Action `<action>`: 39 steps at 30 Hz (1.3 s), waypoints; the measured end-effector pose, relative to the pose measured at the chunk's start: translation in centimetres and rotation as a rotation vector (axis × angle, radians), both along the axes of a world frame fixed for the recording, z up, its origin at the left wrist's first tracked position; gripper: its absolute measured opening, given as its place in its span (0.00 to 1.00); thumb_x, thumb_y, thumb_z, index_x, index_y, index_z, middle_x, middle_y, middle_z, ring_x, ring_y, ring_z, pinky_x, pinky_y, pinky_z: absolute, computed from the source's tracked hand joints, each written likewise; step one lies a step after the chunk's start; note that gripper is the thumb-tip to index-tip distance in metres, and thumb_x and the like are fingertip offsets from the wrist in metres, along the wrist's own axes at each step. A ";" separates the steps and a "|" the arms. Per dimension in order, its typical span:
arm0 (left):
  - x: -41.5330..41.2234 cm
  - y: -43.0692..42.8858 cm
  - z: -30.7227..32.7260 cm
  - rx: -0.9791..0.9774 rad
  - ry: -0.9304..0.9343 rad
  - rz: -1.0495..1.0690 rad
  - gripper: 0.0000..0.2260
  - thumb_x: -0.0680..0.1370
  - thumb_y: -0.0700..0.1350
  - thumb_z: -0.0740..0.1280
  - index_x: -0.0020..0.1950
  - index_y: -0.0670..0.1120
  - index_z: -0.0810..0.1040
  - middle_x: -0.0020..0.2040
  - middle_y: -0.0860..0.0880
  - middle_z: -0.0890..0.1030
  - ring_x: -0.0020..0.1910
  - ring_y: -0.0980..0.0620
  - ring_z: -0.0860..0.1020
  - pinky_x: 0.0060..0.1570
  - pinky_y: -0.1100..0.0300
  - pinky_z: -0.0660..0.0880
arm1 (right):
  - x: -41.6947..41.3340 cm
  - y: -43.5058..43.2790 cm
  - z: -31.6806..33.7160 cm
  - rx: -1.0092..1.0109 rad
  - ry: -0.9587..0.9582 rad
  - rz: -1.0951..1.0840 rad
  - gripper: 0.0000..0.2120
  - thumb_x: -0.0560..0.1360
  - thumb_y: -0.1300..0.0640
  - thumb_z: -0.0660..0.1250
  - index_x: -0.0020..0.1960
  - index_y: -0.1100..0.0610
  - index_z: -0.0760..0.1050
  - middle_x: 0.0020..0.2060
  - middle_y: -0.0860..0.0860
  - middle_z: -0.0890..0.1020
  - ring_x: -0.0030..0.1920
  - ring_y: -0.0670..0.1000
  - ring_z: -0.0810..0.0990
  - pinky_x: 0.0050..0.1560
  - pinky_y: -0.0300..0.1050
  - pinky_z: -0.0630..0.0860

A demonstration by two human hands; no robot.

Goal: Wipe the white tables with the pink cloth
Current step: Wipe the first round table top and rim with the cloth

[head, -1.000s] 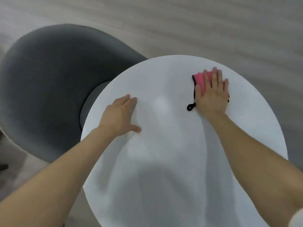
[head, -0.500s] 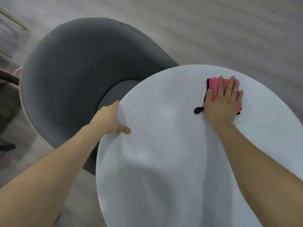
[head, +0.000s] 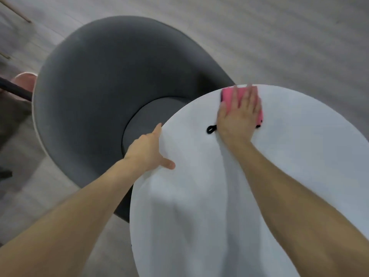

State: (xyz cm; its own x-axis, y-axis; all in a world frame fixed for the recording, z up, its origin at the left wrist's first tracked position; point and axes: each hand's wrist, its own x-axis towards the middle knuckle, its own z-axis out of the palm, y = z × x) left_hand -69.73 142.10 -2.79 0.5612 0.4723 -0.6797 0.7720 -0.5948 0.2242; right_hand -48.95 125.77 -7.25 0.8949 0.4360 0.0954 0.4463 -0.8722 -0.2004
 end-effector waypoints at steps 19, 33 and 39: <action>1.3 -0.7 1.0 0.124 0.108 -0.128 0.61 0.63 0.65 0.86 0.84 0.46 0.55 0.58 0.50 0.79 0.53 0.46 0.80 0.46 0.51 0.77 | -6.2 4.7 0.2 -0.073 -0.005 0.905 0.27 0.89 0.44 0.49 0.86 0.51 0.62 0.86 0.54 0.62 0.87 0.56 0.54 0.85 0.59 0.52; 7.3 -8.6 2.1 0.343 0.167 -0.488 0.75 0.62 0.70 0.83 0.86 0.42 0.34 0.86 0.35 0.36 0.86 0.37 0.34 0.85 0.36 0.41 | -0.5 1.8 0.0 -0.092 0.070 0.566 0.31 0.88 0.43 0.45 0.88 0.53 0.54 0.87 0.57 0.53 0.88 0.59 0.47 0.86 0.59 0.47; 11.2 -15.8 2.3 0.323 0.072 -0.569 0.72 0.66 0.70 0.81 0.86 0.43 0.32 0.85 0.34 0.34 0.86 0.32 0.36 0.84 0.32 0.48 | 9.3 -14.5 -0.7 -0.063 0.049 0.148 0.30 0.88 0.43 0.45 0.87 0.53 0.57 0.87 0.56 0.57 0.88 0.56 0.51 0.86 0.58 0.50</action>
State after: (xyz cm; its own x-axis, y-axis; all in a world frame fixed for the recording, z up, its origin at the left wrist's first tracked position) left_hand -58.49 126.31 -0.50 0.7420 0.3012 -0.5989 0.3231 -0.9434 -0.0742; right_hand -39.68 111.27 -7.98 0.8232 0.5673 0.0216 0.5620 -0.8090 -0.1725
